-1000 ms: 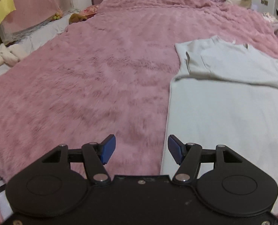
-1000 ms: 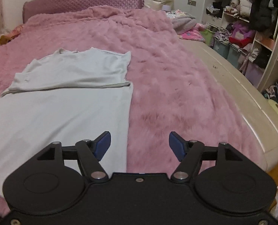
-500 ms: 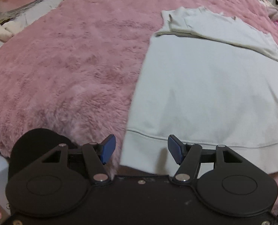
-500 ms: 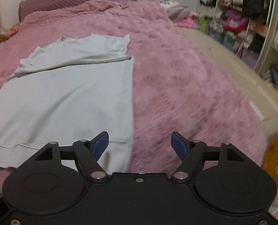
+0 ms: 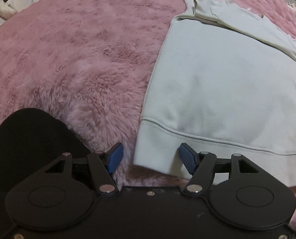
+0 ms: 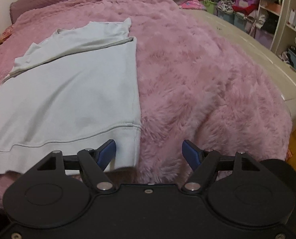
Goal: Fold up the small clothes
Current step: 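Grasp the sweatshirt hem with the left gripper while the right gripper grasps it too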
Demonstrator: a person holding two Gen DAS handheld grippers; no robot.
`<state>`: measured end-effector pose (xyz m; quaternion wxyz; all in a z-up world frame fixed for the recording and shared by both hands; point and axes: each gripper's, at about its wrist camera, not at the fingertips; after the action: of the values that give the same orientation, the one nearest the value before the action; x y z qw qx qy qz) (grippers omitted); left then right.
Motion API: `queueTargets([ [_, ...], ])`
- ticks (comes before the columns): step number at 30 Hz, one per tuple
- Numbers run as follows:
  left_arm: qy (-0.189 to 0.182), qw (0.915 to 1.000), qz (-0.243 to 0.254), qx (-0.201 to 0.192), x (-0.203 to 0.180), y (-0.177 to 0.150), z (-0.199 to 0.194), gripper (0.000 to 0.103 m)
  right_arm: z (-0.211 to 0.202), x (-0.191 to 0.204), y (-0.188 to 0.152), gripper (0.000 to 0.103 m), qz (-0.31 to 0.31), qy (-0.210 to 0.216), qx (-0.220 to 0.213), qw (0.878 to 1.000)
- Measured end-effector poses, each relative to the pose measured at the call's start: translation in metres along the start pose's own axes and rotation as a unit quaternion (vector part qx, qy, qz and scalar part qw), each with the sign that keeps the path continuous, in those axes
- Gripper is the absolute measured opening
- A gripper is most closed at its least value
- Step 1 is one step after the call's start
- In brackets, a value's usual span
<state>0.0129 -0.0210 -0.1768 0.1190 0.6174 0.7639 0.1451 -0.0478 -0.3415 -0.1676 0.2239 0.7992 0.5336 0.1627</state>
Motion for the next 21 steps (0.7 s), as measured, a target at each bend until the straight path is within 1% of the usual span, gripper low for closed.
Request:
queueTargets([
  [2,0.010,0.9999,0.001,-0.008,-0.001,-0.002,-0.004,0.065,0.001,0.000,-0.001,0.070,0.003,0.007,0.005,1.000],
  [3,0.015,0.9997,-0.003,-0.020,0.001,-0.003,-0.008,0.064,0.000,0.001,-0.002,0.070,0.002,0.013,0.007,1.000],
  [4,0.013,0.9995,-0.006,-0.027,0.004,-0.003,-0.011,0.064,-0.001,0.003,-0.003,0.070,-0.001,0.019,0.008,1.000],
  [5,0.003,0.9996,-0.009,-0.025,0.007,-0.004,-0.011,0.064,-0.001,0.005,-0.004,0.070,-0.002,0.021,0.008,1.000],
  [7,-0.023,0.9997,-0.005,0.001,0.010,-0.001,-0.002,0.064,0.003,0.008,-0.007,0.071,-0.006,0.030,0.014,0.999],
  [9,-0.019,0.9998,0.000,0.005,0.007,0.001,0.000,0.064,0.008,0.012,-0.006,0.071,-0.011,0.035,0.023,0.999],
  [11,-0.014,0.9997,0.018,-0.011,0.001,0.000,-0.005,0.063,0.008,0.018,-0.005,0.071,-0.018,0.032,0.022,0.999],
  [13,-0.002,0.9990,0.037,-0.022,-0.005,-0.002,-0.005,0.061,0.010,0.021,-0.004,0.071,-0.025,0.028,0.022,0.999],
  [16,0.012,0.9979,0.057,-0.027,-0.013,-0.003,-0.006,0.053,0.013,0.023,-0.003,0.070,-0.022,0.035,0.022,0.999],
  [17,0.014,0.9976,0.062,-0.029,-0.015,-0.003,-0.008,0.025,0.012,0.025,-0.002,0.064,-0.023,0.033,0.019,0.999],
  [18,0.015,0.9973,0.066,-0.028,-0.016,-0.004,-0.009,0.005,0.011,0.026,-0.003,0.047,-0.024,0.033,0.015,0.999],
  [19,0.018,0.9970,0.069,-0.031,-0.017,-0.004,-0.009,0.005,0.010,0.026,-0.003,0.037,-0.025,0.035,0.011,0.999],
  [21,0.018,0.9964,0.075,-0.036,-0.013,-0.004,-0.011,0.004,0.008,0.029,-0.002,0.007,-0.028,0.029,0.005,0.999],
])
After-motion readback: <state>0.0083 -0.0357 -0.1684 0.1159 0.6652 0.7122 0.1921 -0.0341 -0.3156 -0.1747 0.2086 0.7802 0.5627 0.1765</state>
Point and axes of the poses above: each gripper's, at about its wrist camera, not at the fingertips, and z roughly the way its jaws point, x to its left, y to its top, and after that the axes turned 9 degrees about x, right-handed
